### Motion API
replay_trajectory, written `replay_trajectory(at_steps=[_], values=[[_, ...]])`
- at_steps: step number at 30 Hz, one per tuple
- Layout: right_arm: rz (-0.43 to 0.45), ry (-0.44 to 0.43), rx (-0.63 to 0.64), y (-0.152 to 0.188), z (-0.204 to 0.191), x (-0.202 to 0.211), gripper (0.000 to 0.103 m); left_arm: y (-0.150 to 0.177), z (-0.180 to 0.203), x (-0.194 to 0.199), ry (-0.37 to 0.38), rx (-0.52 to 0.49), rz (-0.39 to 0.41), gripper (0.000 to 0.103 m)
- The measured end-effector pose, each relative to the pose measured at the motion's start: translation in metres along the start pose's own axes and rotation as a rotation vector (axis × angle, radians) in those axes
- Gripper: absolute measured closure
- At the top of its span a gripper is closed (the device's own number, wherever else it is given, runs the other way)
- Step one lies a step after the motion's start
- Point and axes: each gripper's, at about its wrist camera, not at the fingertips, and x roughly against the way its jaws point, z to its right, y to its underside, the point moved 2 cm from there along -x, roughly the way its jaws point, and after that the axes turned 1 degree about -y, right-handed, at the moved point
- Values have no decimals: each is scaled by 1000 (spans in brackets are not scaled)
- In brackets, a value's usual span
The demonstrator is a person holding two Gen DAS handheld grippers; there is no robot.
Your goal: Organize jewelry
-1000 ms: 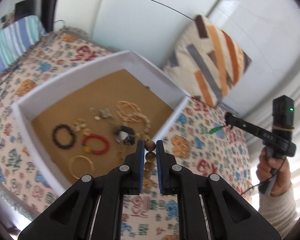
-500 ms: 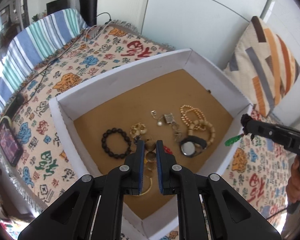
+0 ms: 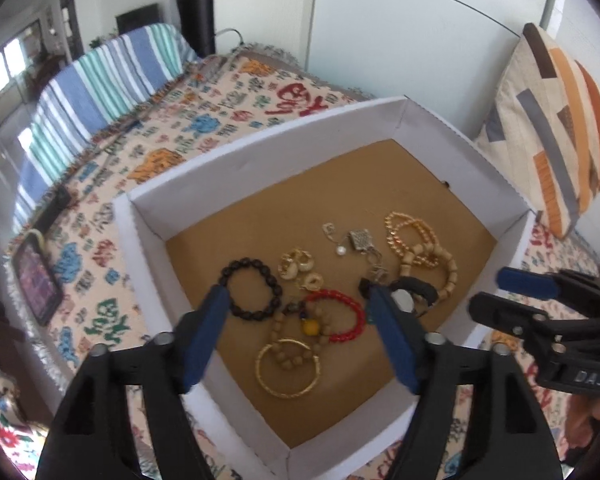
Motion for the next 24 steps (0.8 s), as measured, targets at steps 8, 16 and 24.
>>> replay_trajectory(at_steps=[8,16,24], values=[[38,80,19,-2,3,31,37,-5,10,29,-159,-45,73,3],[14,176,90,-5,1,43,27,-5,21,55,-235,-7,31,3],[-62,187,154,2,-11,35,26,-1,13,56,-160,95,-83,3]])
